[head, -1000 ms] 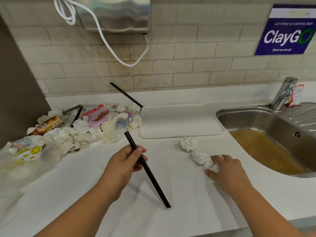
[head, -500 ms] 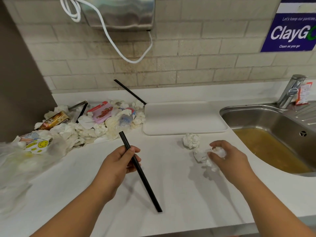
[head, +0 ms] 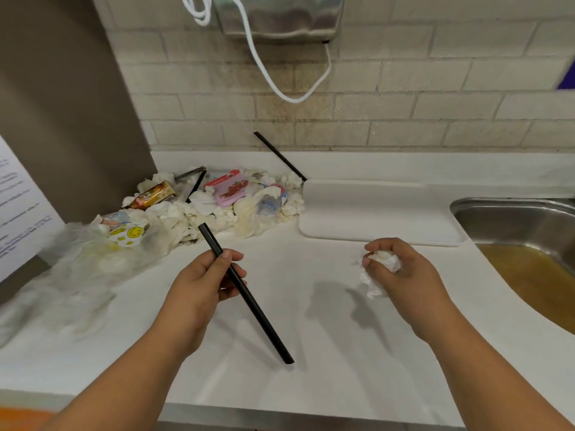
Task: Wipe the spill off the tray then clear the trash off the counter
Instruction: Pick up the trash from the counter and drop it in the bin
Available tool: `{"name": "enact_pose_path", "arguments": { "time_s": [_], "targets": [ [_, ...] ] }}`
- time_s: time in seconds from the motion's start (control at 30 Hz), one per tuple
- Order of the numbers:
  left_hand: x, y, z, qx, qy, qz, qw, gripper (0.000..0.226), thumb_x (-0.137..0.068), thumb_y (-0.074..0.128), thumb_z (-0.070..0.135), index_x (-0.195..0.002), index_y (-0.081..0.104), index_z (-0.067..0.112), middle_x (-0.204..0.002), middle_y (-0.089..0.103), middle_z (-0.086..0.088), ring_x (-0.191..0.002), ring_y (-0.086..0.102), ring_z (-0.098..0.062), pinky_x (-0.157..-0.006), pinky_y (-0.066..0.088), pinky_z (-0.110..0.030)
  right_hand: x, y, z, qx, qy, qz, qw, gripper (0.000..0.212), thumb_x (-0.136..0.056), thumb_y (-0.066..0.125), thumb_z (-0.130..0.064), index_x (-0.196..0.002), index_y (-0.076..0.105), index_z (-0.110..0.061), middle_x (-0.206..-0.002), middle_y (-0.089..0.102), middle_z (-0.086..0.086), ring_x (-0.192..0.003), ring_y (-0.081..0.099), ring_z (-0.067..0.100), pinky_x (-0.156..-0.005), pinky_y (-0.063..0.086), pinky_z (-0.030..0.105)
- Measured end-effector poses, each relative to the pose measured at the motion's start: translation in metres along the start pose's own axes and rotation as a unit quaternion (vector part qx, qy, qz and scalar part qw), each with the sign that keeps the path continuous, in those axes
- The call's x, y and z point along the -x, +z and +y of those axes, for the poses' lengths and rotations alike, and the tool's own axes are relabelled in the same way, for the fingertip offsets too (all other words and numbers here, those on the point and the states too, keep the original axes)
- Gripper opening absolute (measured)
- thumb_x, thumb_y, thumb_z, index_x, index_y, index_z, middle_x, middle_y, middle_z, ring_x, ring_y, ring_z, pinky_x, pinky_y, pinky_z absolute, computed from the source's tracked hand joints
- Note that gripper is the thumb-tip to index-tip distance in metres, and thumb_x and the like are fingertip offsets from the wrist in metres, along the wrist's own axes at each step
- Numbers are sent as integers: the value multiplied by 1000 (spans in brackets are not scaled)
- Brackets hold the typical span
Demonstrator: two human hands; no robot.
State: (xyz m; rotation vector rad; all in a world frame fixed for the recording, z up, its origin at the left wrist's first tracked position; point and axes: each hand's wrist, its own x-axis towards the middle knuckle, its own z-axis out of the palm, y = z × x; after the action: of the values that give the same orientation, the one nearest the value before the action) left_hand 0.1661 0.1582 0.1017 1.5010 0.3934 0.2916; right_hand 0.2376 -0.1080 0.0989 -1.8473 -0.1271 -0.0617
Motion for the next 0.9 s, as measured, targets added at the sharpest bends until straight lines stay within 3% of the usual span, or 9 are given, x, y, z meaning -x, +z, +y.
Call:
{"name": "enact_pose_path", "arguments": {
  "time_s": [0.17, 0.4, 0.67, 0.77, 0.9],
  "targets": [
    [17, -32, -2, 8, 14, 50, 999, 24, -98, 46, 24, -93, 68, 14, -79, 65, -7, -78, 64, -23, -80, 52, -39, -6, 39, 1, -45, 12, -59, 997, 13, -85, 65, -20, -88, 65, -32, -88, 66, -10, -71, 63, 4, -71, 56, 34],
    [41, -93, 3, 3, 47, 131, 990, 24, -96, 47, 25, -92, 68, 16, -79, 65, -8, -80, 64, -25, -79, 51, -39, 2, 107, -11, -88, 12, -167, 982, 14, -85, 65, -19, -88, 66, -32, -97, 70, 0, -87, 67, 19, -64, 54, 31],
    [80, -198, 8, 15, 96, 231, 968, 22, -97, 46, 25, -91, 65, 16, -77, 63, -4, -82, 60, -23, -78, 49, -37, 52, 193, -57, -102, 0, -264, 959, 10, -85, 66, -14, -92, 66, -22, -92, 66, 2, -69, 63, 4, -54, 49, 21],
    [103, -251, 1, 0, 94, 256, 962, 22, -97, 46, 26, -93, 65, 17, -79, 65, -3, -83, 60, -21, -76, 49, -36, 86, 236, -73, -96, 1, -301, 949, 9, -85, 67, -15, -91, 67, -22, -87, 67, -2, -70, 64, 4, -58, 51, 25],
    [139, -330, -19, -62, 59, 281, 956, 21, -96, 48, 30, -95, 68, 22, -82, 67, 1, -82, 63, -12, -73, 47, -32, 143, 304, -84, -80, 11, -350, 933, 10, -85, 68, -16, -90, 67, -24, -86, 68, -3, -72, 64, 6, -57, 49, 21]
  ]
}}
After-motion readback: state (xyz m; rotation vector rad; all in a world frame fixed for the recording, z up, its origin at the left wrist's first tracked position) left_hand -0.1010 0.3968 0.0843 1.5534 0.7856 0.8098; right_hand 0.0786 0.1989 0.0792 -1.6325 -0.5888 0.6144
